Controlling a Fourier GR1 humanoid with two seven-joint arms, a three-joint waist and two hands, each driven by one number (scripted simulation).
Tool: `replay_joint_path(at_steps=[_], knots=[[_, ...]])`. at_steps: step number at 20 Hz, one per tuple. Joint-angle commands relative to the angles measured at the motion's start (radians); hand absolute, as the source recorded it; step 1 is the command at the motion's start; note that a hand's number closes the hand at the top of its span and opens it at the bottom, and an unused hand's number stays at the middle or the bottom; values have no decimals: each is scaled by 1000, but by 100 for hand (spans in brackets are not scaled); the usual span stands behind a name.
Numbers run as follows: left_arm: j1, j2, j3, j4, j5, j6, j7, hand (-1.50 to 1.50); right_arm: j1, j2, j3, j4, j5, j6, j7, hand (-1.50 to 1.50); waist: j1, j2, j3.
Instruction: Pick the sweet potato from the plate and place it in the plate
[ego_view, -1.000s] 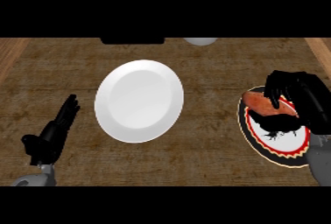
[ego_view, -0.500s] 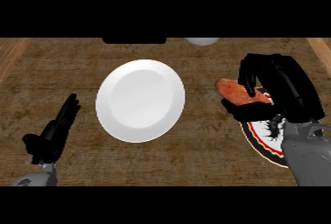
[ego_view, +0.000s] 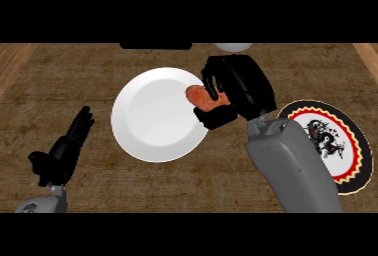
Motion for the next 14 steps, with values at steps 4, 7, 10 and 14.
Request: replay_joint_path(at_steps=[4, 7, 10, 14], knots=[[4, -20, -12, -24, -20, 12, 21, 0, -105, 53, 154, 233, -52, -186, 38, 150, 0, 0, 0], [-36, -17, 4, 30, -9, -1, 5, 0, -200, 54, 206, 391, -128, -304, 37, 150, 5, 2, 0], [-4, -34, -32, -13, -38, 8, -1, 0, -247, 54, 332, 443, -211, -391, 125, 150, 13, 2, 0], [-72, -29, -18, 18, -23, 2, 23, 0, -289, 54, 271, 542, -373, -557, 136, -150, 39, 10, 0]])
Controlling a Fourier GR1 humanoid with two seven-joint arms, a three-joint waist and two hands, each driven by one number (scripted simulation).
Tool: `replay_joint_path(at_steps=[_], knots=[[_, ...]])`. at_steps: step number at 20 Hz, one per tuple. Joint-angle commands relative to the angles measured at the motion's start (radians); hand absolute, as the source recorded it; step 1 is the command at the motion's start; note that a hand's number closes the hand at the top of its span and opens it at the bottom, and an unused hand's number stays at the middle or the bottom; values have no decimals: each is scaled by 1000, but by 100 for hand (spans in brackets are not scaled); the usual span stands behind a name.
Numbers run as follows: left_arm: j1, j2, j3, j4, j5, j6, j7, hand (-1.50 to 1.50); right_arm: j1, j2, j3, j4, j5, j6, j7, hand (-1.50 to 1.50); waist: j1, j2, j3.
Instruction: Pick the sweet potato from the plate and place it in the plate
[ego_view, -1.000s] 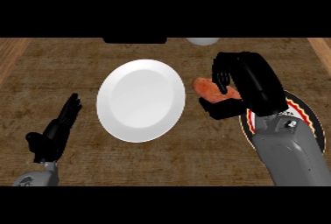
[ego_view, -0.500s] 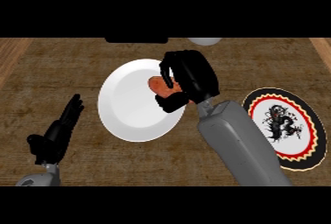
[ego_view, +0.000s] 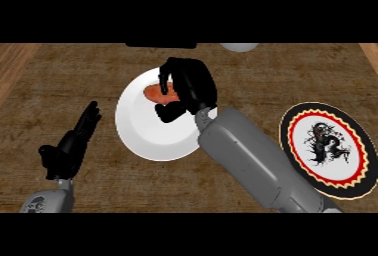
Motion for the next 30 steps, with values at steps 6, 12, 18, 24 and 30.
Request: replay_joint_path(at_steps=[6, 12, 18, 24, 30], knots=[[-4, 26, 23, 15, 7, -25, -17, 0, -123, 2, 144, 260, -287, -200, 50, -150, 19, 3, 0], [7, -13, -1, 44, -4, -18, -50, 0, -109, 2, 6, 239, -432, -339, -122, -150, 2, 5, 1], [5, -1, 22, 32, 0, -5, -31, 0, 18, -24, -168, 171, -630, -263, -362, -150, -27, 1, 2], [52, 24, 43, -39, 26, -26, -4, 0, 165, -154, -311, 205, -746, -34, -602, -150, -26, -2, 2], [49, -40, 7, -5, -8, 12, -24, 0, 262, -254, -353, 213, -761, 182, -761, -150, -37, -6, 1]])
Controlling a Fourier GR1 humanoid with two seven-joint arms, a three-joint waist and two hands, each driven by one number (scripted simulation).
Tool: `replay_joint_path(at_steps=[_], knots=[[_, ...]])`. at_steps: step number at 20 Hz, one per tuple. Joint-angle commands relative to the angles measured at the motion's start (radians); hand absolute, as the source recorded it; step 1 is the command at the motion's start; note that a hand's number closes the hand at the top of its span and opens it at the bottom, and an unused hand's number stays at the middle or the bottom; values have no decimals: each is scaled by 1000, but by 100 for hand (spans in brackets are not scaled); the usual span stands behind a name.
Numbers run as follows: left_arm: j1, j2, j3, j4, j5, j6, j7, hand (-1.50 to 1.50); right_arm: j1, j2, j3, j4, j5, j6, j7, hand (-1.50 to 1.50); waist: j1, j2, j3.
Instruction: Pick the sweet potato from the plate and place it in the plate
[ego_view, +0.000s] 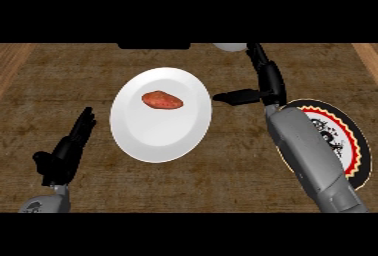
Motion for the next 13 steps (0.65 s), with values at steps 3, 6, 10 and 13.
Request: replay_joint_path(at_steps=[3, 6, 10, 13], knots=[[16, 10, 16, -35, 1, 2, 21, 0, 84, -90, -52, 37, -2, 196, -150, -150, -3, -3, 0], [25, 31, 19, -110, 44, -50, 88, 0, 61, -94, -75, 186, 39, 219, -275, -150, 7, -1, 0], [17, 18, 23, -81, 22, -29, 64, 0, 4, -114, -120, 311, 67, 283, -321, -150, 7, 0, 0], [20, 46, 39, -22, 19, -64, -5, 0, 23, -114, -140, 375, 90, 271, -431, -150, 7, 1, 0]])
